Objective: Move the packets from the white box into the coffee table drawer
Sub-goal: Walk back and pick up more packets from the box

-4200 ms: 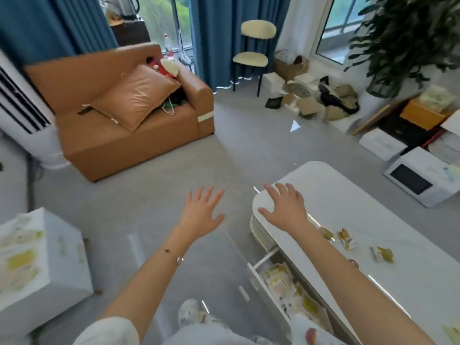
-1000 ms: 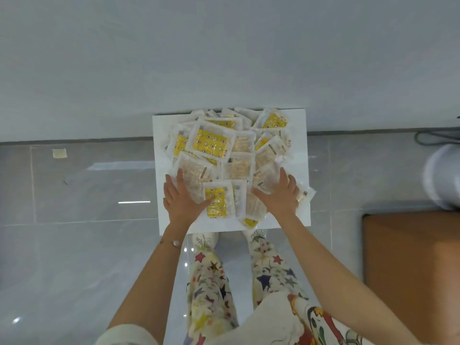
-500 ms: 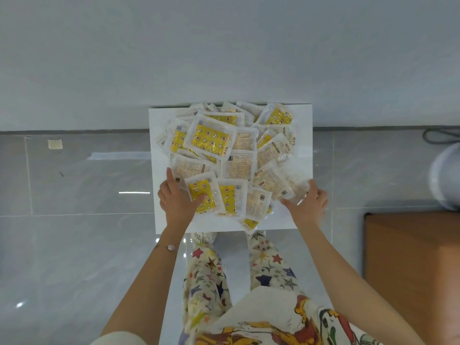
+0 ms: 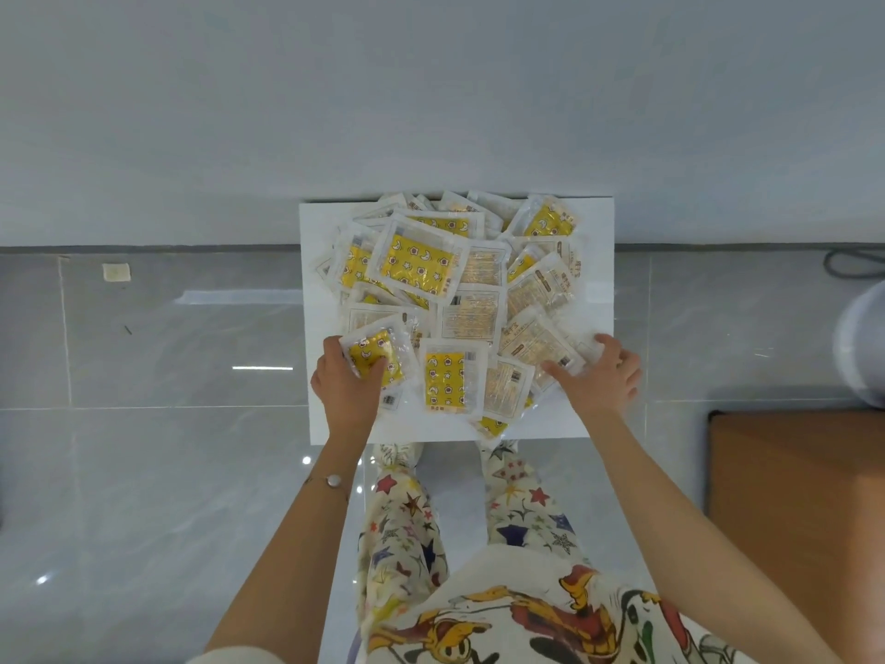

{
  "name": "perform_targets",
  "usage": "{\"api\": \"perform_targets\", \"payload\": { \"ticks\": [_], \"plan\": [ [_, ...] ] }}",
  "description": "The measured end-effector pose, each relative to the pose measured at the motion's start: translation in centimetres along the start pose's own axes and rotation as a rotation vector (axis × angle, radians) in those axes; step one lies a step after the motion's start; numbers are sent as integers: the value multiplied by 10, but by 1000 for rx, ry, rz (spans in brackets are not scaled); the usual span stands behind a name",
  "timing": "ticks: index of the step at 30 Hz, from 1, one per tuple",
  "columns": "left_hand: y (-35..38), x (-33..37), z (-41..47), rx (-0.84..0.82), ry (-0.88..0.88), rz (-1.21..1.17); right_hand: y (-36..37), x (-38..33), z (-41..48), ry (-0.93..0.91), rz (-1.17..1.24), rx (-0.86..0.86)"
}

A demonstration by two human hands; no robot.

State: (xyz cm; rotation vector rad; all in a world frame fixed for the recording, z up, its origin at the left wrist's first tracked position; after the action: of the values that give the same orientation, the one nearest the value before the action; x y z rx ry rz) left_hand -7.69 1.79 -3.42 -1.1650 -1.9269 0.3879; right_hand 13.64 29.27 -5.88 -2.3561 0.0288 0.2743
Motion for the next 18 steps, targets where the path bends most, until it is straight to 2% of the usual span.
{"api": "perform_targets", "payload": {
  "ticks": [3,7,10,13,16,18],
  "plan": [
    [-4,4,-11,-15,3,-219,-3,8,2,27,-80,-63],
    [-9,7,-20,-11,5,-375,0,22,0,114,-1,-158],
    [-9,6,-22,-43,-13,-460,6,30,-1,128,104,-199],
    [-12,10,-26,-81,-6,-564,10,33,-6,86,320,-201],
    [-19,13,-34,-97,-21,-695,-7,22,-24,45,517,-190],
    [-27,17,-42,-126,-49,-769,-22,12,-38,-11,552,-198]
  ]
}}
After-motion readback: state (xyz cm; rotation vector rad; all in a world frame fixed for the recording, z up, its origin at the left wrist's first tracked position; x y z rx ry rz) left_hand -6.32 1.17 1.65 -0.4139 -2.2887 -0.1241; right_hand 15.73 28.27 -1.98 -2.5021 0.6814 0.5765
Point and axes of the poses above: each hand's wrist, its own z-axis towards the middle knuckle, its own y-axis out of the palm, x = y × z, the point moved 5 cm from there along z, towards the middle knuckle, and after that the axes turned 10 degrees about -x, right-handed, at the moved point
